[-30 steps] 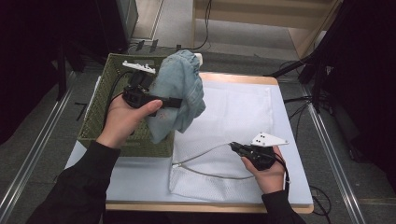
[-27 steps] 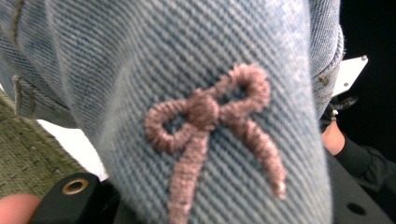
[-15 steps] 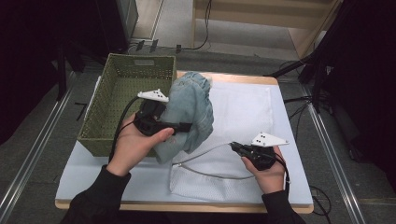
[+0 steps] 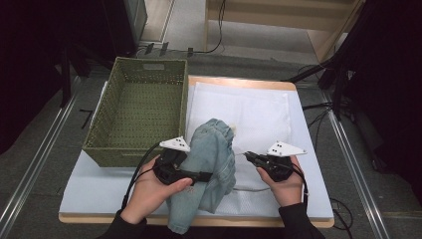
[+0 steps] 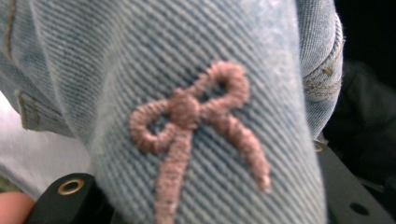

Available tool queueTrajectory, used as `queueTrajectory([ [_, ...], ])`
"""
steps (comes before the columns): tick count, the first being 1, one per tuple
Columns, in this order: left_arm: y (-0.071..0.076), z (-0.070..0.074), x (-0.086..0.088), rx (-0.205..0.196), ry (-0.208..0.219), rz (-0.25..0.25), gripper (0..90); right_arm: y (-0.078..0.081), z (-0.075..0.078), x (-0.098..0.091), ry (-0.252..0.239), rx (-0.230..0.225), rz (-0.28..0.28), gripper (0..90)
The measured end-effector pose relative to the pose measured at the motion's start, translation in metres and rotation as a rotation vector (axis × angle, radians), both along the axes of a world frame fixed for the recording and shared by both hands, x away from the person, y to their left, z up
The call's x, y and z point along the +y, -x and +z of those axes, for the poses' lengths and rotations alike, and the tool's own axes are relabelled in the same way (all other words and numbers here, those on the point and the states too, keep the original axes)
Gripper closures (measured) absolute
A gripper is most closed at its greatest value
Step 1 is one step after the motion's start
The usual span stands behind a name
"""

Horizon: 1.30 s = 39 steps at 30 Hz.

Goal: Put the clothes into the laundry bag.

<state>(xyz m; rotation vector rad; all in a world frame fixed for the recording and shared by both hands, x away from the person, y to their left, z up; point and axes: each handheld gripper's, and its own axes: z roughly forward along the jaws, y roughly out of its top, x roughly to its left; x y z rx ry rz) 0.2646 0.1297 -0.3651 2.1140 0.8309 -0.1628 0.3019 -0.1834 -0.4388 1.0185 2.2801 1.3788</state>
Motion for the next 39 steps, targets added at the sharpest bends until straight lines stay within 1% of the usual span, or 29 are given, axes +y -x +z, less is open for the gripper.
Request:
queueTrajectory([
  [2, 0.002, -0.001, 0.0, -0.002, 0.001, -0.007, 63.1, 0.0, 0.0, 0.0, 0.002, 0.0, 0.0, 90.0],
  [3, 0.003, -0.002, 0.0, 0.0, 0.011, -0.014, 63.0, 0.0, 0.0, 0.0, 0.002, -0.002, -0.001, 90.0],
  [4, 0.005, -0.003, 0.0, 0.014, 0.031, -0.025, 63.0, 0.0, 0.0, 0.0, 0.001, -0.003, -0.004, 90.0],
  [6, 0.005, -0.005, -0.001, 0.024, 0.038, -0.04, 63.0, -0.001, 0.0, -0.001, 0.0, 0.0, -0.009, 90.0],
  [8, 0.007, -0.009, -0.003, 0.021, 0.027, -0.064, 62.9, -0.001, -0.001, -0.002, 0.002, 0.007, -0.016, 90.0],
  [9, 0.007, -0.009, -0.003, 0.021, 0.027, -0.064, 62.9, -0.001, -0.001, -0.002, 0.002, 0.007, -0.016, 90.0],
  [10, 0.007, -0.011, -0.005, 0.024, 0.026, -0.085, 62.8, -0.002, -0.002, -0.003, 0.004, 0.015, -0.017, 90.0],
  [11, 0.007, -0.011, -0.005, 0.024, 0.026, -0.085, 62.8, -0.002, -0.002, -0.003, 0.004, 0.015, -0.017, 90.0],
  [13, 0.009, -0.014, -0.009, 0.024, 0.016, -0.121, 62.8, -0.003, -0.002, -0.004, 0.0, 0.021, -0.03, 90.0],
  [14, 0.009, -0.014, -0.009, 0.024, 0.016, -0.121, 62.8, -0.003, -0.003, -0.004, 0.002, 0.023, -0.037, 90.0],
  [15, 0.012, -0.015, -0.013, 0.024, 0.01, -0.155, 62.7, -0.004, -0.003, -0.004, 0.0, 0.026, -0.044, 90.0],
  [18, 0.016, -0.015, -0.018, 0.03, 0.003, -0.223, 62.6, -0.005, -0.003, -0.005, -0.005, 0.033, -0.058, 90.0],
  [19, 0.016, -0.015, -0.018, 0.03, 0.003, -0.223, 62.5, -0.005, -0.003, -0.005, -0.005, 0.033, -0.058, 90.0],
  [20, 0.02, -0.015, -0.022, 0.034, 0.0, -0.265, 62.5, -0.006, -0.003, -0.006, -0.013, 0.037, -0.063, 90.0],
  [21, 0.02, -0.015, -0.022, 0.034, 0.0, -0.265, 62.4, -0.006, -0.003, -0.006, -0.013, 0.037, -0.063, 90.0],
  [22, 0.022, -0.016, -0.026, 0.037, -0.016, -0.294, 62.3, -0.006, -0.002, -0.007, -0.018, 0.036, -0.073, 90.0],
  [23, 0.022, -0.016, -0.026, 0.037, -0.016, -0.294, 62.3, -0.006, -0.002, -0.007, -0.02, 0.038, -0.079, 90.0],
  [24, 0.024, -0.018, -0.029, 0.047, -0.03, -0.313, 62.2, -0.007, -0.002, -0.008, -0.024, 0.037, -0.082, 90.0],
  [28, 0.024, -0.026, -0.036, 0.078, -0.059, -0.347, 62.0, -0.007, -0.001, -0.009, -0.049, 0.045, -0.087, 90.0],
  [29, 0.024, -0.026, -0.036, 0.078, -0.059, -0.347, 61.9, -0.007, -0.001, -0.009, -0.049, 0.045, -0.087, 90.0],
  [30, 0.023, -0.028, -0.038, 0.089, -0.069, -0.355, 61.9, -0.007, 0.0, -0.009, -0.052, 0.044, -0.087, 90.0],
  [31, 0.023, -0.03, -0.039, 0.092, -0.071, -0.36, 61.7, -0.006, 0.003, -0.01, -0.064, 0.037, -0.088, 90.0],
  [34, 0.022, -0.036, -0.043, 0.111, -0.085, -0.352, 61.3, -0.005, 0.006, -0.01, -0.077, 0.032, -0.088, 90.0],
  [35, 0.021, -0.039, -0.044, 0.13, -0.091, -0.335, 61.0, -0.003, 0.01, -0.009, -0.083, 0.018, -0.082, 90.0],
  [37, 0.019, -0.04, -0.045, 0.135, -0.095, -0.327, 60.8, -0.002, 0.012, -0.009, -0.083, 0.011, -0.077, 90.0],
  [39, 0.017, -0.042, -0.046, 0.154, -0.093, -0.297, 60.3, 0.001, 0.017, -0.006, -0.086, -0.004, -0.069, 90.0],
])
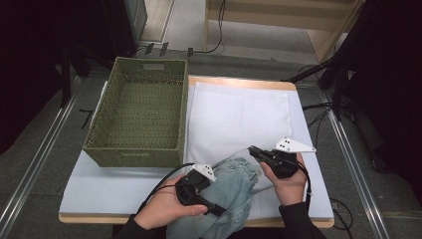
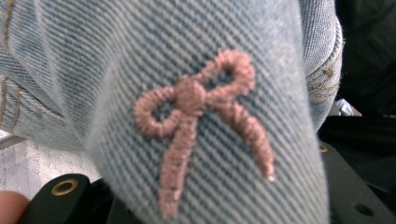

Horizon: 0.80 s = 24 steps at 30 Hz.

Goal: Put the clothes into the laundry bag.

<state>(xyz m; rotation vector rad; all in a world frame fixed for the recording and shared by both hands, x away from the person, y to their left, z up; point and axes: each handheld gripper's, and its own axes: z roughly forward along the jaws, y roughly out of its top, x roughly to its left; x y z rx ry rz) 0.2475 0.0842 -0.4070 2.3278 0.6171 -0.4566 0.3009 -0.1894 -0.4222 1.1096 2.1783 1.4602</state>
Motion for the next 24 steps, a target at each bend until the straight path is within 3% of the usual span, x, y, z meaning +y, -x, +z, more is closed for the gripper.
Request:
queueTrajectory([
  [12, -0.01, 0.01, 0.012, 0.047, 0.029, 0.124, 59.4, 0.013, 0.019, 0.011, -0.006, -0.062, 0.033, 90.0],
  [15, -0.014, 0.015, 0.019, 0.073, 0.08, 0.156, 59.2, 0.016, 0.024, 0.014, -0.008, -0.071, 0.039, 90.0],
  [18, -0.017, 0.014, 0.02, 0.078, 0.102, 0.179, 58.5, 0.017, 0.025, 0.015, -0.008, -0.074, 0.04, 90.0],
  [20, -0.02, 0.007, 0.018, 0.059, 0.081, 0.216, 56.1, 0.017, 0.025, 0.015, -0.009, -0.074, 0.035, 90.0],
  [21, -0.023, -0.003, 0.013, 0.048, 0.04, 0.232, 53.6, 0.017, 0.025, 0.014, -0.003, -0.077, 0.029, 90.0],
  [22, -0.023, -0.003, 0.013, 0.048, 0.04, 0.232, 53.0, 0.017, 0.025, 0.014, -0.003, -0.077, 0.029, 90.0],
  [24, -0.024, -0.017, 0.005, 0.066, 0.009, 0.234, 52.4, 0.017, 0.025, 0.014, -0.022, -0.07, 0.037, 90.0],
])
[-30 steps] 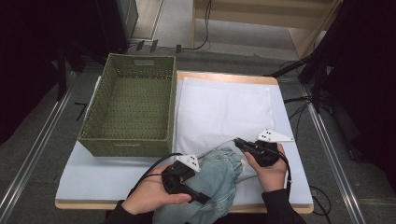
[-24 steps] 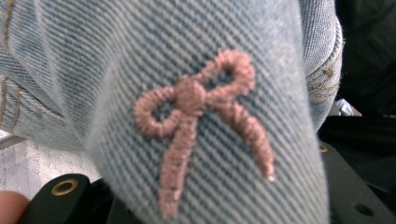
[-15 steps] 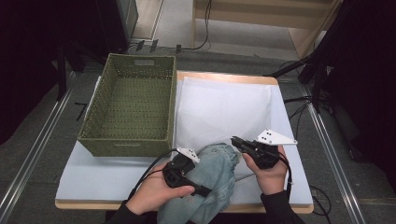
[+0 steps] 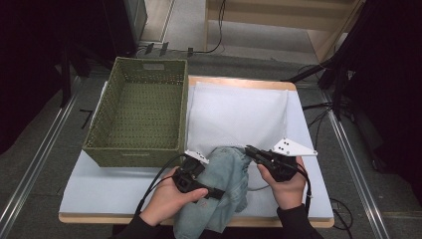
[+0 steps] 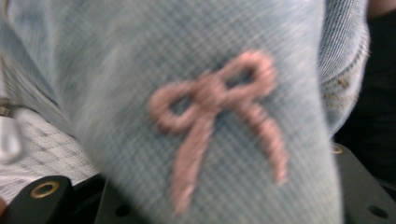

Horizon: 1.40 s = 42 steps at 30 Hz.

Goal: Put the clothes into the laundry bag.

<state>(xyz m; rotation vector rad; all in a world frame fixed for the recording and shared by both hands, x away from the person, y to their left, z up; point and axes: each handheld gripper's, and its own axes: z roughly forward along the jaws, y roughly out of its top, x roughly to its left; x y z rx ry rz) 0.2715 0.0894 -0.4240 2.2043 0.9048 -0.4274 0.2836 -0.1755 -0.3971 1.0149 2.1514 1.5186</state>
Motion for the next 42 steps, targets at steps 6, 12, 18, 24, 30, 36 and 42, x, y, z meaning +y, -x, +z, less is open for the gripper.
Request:
queueTrajectory([
  [6, 0.001, 0.0, -0.011, -0.013, -0.026, -0.012, 55.1, 0.004, 0.005, 0.004, 0.002, -0.019, 0.021, 90.0],
  [12, -0.004, 0.015, -0.014, -0.063, -0.029, 0.088, 56.3, 0.007, 0.011, 0.006, -0.005, -0.037, 0.033, 90.0],
  [18, -0.014, 0.008, -0.023, -0.077, -0.023, 0.128, 52.5, 0.009, 0.012, 0.006, -0.004, -0.044, 0.031, 90.0],
  [24, -0.014, -0.005, -0.023, -0.133, -0.041, 0.113, 26.1, 0.003, 0.001, 0.002, 0.011, -0.006, 0.018, 90.0],
  [30, -0.006, 0.009, -0.011, -0.171, -0.012, 0.108, 33.6, 0.0, 0.0, -0.003, 0.001, -0.002, 0.002, 90.0],
  [36, -0.008, 0.001, -0.016, -0.122, -0.019, 0.108, 64.5, 0.002, -0.001, 0.004, 0.008, 0.002, 0.022, 90.0],
  [42, -0.01, 0.023, -0.016, -0.139, 0.116, 0.214, 77.1, 0.007, 0.005, 0.01, 0.001, -0.02, 0.052, 90.0],
])
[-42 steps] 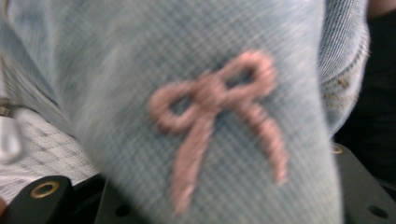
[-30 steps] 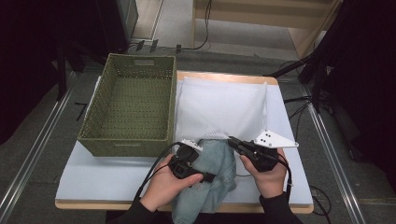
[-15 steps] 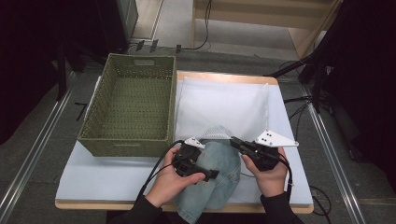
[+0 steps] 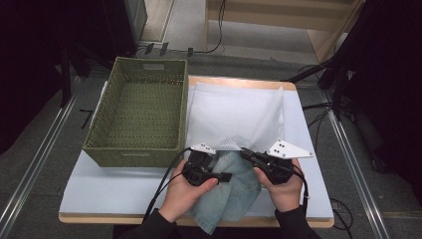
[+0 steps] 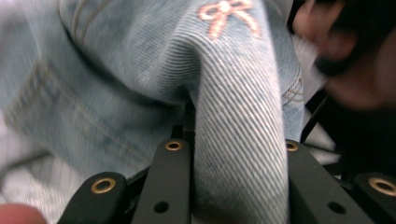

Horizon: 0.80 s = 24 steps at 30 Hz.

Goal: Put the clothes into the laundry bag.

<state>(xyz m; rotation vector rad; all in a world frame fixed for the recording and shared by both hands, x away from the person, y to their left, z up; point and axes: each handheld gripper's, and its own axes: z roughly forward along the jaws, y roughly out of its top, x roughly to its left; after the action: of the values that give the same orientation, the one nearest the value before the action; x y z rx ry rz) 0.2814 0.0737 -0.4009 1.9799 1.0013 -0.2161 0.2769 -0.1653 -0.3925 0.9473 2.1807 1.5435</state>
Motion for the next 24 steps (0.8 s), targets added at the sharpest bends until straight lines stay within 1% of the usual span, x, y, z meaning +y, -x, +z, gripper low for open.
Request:
queueTrajectory([
  [1, -0.001, 0.003, 0.0, -0.015, 0.024, 0.027, 76.9, 0.002, 0.006, -0.001, -0.019, -0.016, 0.002, 90.0],
  [2, -0.003, 0.005, 0.001, -0.021, 0.051, 0.061, 76.9, 0.002, 0.006, -0.001, -0.019, -0.016, 0.002, 90.0],
  [3, -0.008, 0.001, -0.001, -0.021, 0.068, 0.102, 74.8, 0.004, 0.01, -0.004, -0.023, -0.03, 0.003, 90.0],
  [4, -0.008, 0.001, -0.001, -0.021, 0.068, 0.102, 71.4, 0.004, 0.01, -0.004, -0.023, -0.03, 0.003, 90.0],
  [5, -0.013, -0.004, -0.005, -0.013, 0.043, 0.104, 63.1, 0.003, 0.009, -0.006, -0.018, -0.024, -0.002, 90.0],
  [6, -0.018, -0.012, -0.01, 0.016, 0.004, 0.083, 63.1, 0.003, 0.009, -0.006, -0.018, -0.024, -0.002, 90.0],
  [7, -0.019, -0.02, -0.014, 0.035, -0.012, 0.075, 45.7, 0.0, 0.004, -0.008, -0.014, -0.004, -0.014, 90.0],
  [8, -0.019, -0.02, -0.014, 0.035, -0.012, 0.075, 41.7, 0.0, 0.004, -0.008, -0.014, -0.004, -0.014, 90.0],
  [9, -0.014, -0.018, -0.014, 0.0, 0.0, 0.074, 41.7, -0.001, 0.001, -0.01, -0.016, 0.006, -0.021, 90.0],
  [10, -0.009, -0.013, -0.013, -0.03, 0.019, 0.064, 36.7, -0.002, -0.001, -0.011, -0.012, 0.01, -0.03, 90.0],
  [11, -0.002, -0.001, -0.008, -0.079, 0.039, 0.05, 29.3, -0.004, -0.002, -0.014, -0.014, 0.018, -0.037, 90.0],
  [12, 0.0, 0.004, -0.005, -0.097, 0.035, 0.043, 29.0, -0.005, -0.003, -0.016, -0.015, 0.016, -0.041, 90.0],
  [13, 0.002, 0.007, -0.002, -0.102, 0.018, 0.035, 27.8, -0.005, -0.003, -0.017, -0.017, 0.018, -0.044, 90.0],
  [14, 0.002, 0.007, -0.002, -0.102, 0.018, 0.035, 26.5, -0.005, -0.003, -0.017, -0.017, 0.018, -0.044, 90.0],
  [15, 0.003, 0.008, -0.001, -0.093, 0.002, 0.024, 26.5, -0.006, -0.003, -0.018, -0.018, 0.02, -0.049, 90.0],
  [16, 0.004, 0.005, -0.001, -0.076, -0.036, 0.007, 25.2, -0.006, -0.004, -0.018, -0.018, 0.021, -0.05, 90.0],
  [17, 0.005, 0.001, -0.002, -0.068, -0.065, -0.011, 25.2, -0.006, -0.004, -0.018, -0.018, 0.021, -0.05, 90.0],
  [18, 0.007, -0.006, -0.007, -0.053, -0.116, -0.038, 24.3, -0.006, -0.004, -0.018, -0.019, 0.026, -0.05, 90.0],
  [19, 0.008, -0.012, -0.01, -0.041, -0.146, -0.05, 23.0, -0.007, -0.005, -0.016, -0.015, 0.025, -0.048, 90.0],
  [20, 0.01, -0.019, -0.016, -0.034, -0.186, -0.064, 23.0, -0.007, -0.005, -0.016, -0.015, 0.025, -0.048, 90.0],
  [21, 0.012, -0.027, -0.022, -0.049, -0.238, -0.081, 23.7, -0.007, -0.005, -0.015, -0.013, 0.027, -0.046, 90.0],
  [22, 0.014, -0.032, -0.028, -0.067, -0.281, -0.085, 30.2, -0.006, -0.005, -0.011, -0.007, 0.026, -0.036, 90.0],
  [23, 0.014, -0.035, -0.032, -0.083, -0.306, -0.089, 38.3, -0.005, -0.005, -0.01, -0.005, 0.025, -0.032, 90.0],
  [24, 0.014, -0.037, -0.035, -0.09, -0.32, -0.096, 38.3, -0.005, -0.005, -0.01, -0.005, 0.025, -0.032, 90.0],
])
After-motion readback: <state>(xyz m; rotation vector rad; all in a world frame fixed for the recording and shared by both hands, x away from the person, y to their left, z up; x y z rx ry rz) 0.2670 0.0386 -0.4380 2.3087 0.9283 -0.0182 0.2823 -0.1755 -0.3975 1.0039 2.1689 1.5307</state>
